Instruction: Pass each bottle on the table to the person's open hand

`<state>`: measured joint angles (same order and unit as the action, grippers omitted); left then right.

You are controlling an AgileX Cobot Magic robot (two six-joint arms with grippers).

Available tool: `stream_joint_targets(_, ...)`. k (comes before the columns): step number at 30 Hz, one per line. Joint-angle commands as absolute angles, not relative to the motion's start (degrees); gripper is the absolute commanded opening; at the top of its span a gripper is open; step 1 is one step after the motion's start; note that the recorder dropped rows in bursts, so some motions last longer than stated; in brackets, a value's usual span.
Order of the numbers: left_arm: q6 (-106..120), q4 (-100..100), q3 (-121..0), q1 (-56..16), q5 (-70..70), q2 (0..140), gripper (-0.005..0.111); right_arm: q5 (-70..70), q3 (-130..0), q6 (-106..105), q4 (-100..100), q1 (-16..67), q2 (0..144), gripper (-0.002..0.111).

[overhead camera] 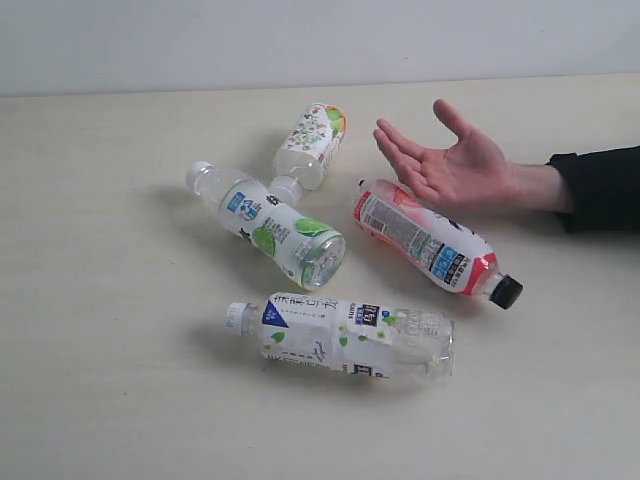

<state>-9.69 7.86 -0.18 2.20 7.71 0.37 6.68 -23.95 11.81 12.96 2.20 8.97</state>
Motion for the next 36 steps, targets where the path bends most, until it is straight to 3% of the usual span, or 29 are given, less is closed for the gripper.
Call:
stream_joint_targets(1, -9.6, 8.1, 0.0, 2.2, 7.8, 0.0, 0.0, 32.7, -41.4, -15.4, 16.8, 2.0, 26.0, 0.0)
stream_joint_targets(5, -9.6, 8.1, 0.0, 2.2, 7.8, 0.0, 0.0, 63.5, -56.6, -44.4, 45.7, 2.0, 50.0, 0.006)
stream_joint_targets(8, -9.6, 8.1, 0.0, 2.2, 7.8, 0.0, 0.0, 70.0, -59.5, -49.0, 48.8, 3.2, 58.2, 0.011)
stream_joint_targets(15, -9.6, 8.1, 0.0, 2.2, 7.8, 0.0, 0.0, 68.4, -59.6, -46.6, 33.1, 19.9, 70.0, 0.023)
stream_joint_targets(22, -9.6, 8.1, 0.0, 2.2, 7.8, 0.0, 0.0, 60.2, -59.6, -39.5, 19.9, 37.7, 79.0, 0.052)
stream_joint_targets(27, -9.6, 8.1, 0.0, 2.2, 7.8, 0.0, 0.0, 53.1, -59.6, -36.8, 11.2, 43.4, 84.8, 0.066)
stream_joint_targets(36, -9.6, 8.1, 0.0, 2.2, 7.8, 0.0, 0.0, 48.5, -59.6, -32.8, 4.6, 48.4, 93.1, 0.076)
